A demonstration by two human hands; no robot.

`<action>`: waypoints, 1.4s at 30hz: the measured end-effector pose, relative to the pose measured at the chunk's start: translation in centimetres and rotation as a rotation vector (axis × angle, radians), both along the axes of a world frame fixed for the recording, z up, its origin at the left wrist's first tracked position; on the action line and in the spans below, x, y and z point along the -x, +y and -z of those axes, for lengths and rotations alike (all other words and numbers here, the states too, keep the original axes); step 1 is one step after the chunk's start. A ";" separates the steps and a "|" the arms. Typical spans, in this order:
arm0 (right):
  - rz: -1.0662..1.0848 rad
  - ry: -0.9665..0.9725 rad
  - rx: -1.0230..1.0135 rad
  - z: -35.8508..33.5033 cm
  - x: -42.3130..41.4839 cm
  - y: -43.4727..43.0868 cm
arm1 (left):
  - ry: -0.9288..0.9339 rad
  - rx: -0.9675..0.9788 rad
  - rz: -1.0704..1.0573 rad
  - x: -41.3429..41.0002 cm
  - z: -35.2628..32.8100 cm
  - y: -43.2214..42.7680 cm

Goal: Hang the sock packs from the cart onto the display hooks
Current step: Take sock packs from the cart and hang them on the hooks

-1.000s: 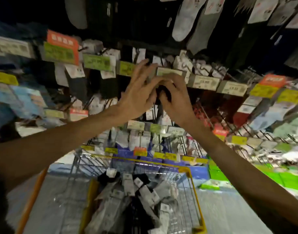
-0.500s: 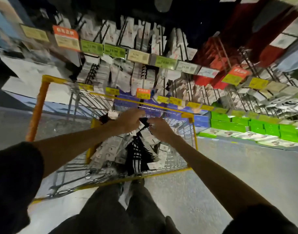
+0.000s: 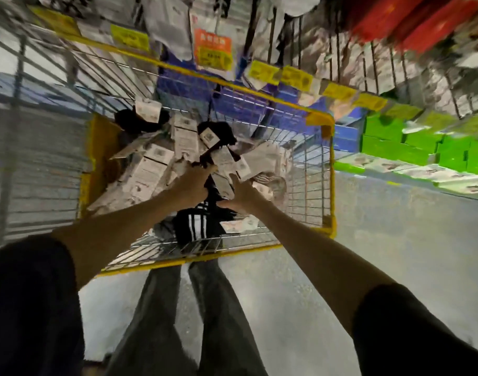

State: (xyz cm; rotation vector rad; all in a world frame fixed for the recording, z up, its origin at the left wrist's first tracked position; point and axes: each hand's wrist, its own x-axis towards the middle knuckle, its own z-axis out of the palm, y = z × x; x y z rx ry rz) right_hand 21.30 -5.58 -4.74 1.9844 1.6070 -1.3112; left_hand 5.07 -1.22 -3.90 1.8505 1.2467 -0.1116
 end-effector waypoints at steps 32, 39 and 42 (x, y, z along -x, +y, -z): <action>0.365 0.508 -0.624 -1.9 -2.3 7.5 | -0.455 0.193 -0.391 0.9 2.1 5.6; 0.877 0.726 -0.489 -2.7 -0.7 9.4 | -0.680 0.499 -0.509 1.2 -0.4 4.6; 1.009 0.754 -0.445 -1.5 0.4 9.3 | -0.689 0.624 -0.537 2.3 0.1 4.1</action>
